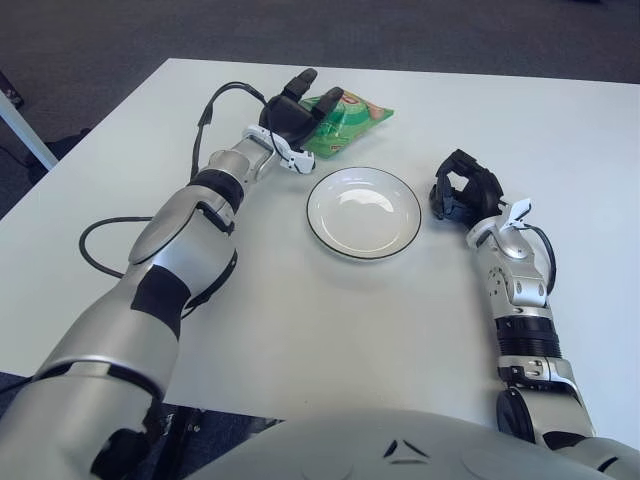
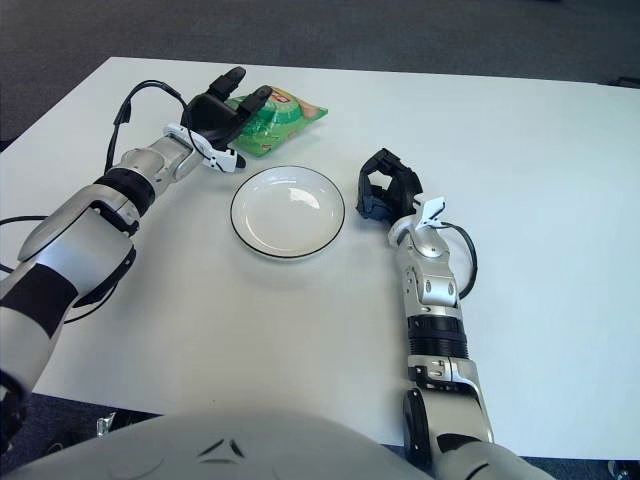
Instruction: Put the snack into the plate.
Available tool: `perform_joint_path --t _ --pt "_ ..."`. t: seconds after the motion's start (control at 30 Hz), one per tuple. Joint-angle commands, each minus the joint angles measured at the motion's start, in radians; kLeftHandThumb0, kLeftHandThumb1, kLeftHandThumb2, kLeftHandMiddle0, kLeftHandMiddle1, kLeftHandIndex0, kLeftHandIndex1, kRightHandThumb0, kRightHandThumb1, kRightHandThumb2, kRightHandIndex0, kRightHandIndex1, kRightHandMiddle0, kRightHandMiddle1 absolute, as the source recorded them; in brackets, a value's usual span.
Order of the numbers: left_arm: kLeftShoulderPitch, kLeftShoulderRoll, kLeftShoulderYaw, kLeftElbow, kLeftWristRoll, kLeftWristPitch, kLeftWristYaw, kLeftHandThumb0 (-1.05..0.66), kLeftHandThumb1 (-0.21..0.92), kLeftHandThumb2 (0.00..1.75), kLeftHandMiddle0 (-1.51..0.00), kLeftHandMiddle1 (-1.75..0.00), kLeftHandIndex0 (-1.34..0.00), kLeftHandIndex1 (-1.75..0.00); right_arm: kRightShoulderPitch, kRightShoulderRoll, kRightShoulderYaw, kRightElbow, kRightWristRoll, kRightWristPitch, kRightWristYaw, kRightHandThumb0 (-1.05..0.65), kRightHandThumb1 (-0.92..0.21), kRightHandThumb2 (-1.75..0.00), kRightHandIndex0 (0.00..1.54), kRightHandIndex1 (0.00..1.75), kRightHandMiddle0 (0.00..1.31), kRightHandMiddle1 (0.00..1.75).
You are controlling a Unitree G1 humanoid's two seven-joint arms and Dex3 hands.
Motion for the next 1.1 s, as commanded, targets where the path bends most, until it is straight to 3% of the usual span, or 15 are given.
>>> perform_joint_path --t 0.0,0.43,0.8,0.9,1.07 --pt "0.027 -0.007 0.012 0.015 -0.021 0.042 -0.018 -0.94 0.84 0.16 0.00 0.00 0.00 0.00 0.069 0.005 0.009 0.032 -0.004 0.034 0.008 -0.46 -0.39 -1.23 1.30 1.75 0.56 1.75" --pt "0.054 -0.019 0.004 0.036 -0.039 0.103 -0.103 -0.97 0.91 0.26 0.00 0.00 -0.03 -0.02 0.089 0.002 0.024 -0.003 -0.013 0.036 0.006 -0.46 -0.39 -1.22 1.31 1.75 0.56 1.75" --pt "0.087 -0.027 0.024 0.045 -0.075 0.116 -0.123 -0.95 0.92 0.36 -0.15 -0.07 0.00 -0.50 0.101 -0.003 0.038 -0.025 -0.013 0.048 0.012 -0.46 -0.40 -1.22 1.31 1.75 0.55 1.75" --pt "0.102 -0.026 0.031 0.050 -0.083 0.121 -0.107 -0.90 0.92 0.32 -0.17 -0.31 0.00 -0.62 0.104 -0.003 0.041 -0.029 -0.009 0.049 0.017 -0.46 -0.40 -1.22 1.30 1.75 0.55 1.75" --pt "0.107 -0.026 0.022 0.048 -0.073 0.135 -0.040 -0.77 0.90 0.36 -0.14 -0.95 0.00 -0.79 0.108 -0.005 0.042 -0.032 -0.001 0.046 0.030 -0.46 -0.40 -1.22 1.30 1.75 0.55 1.75"
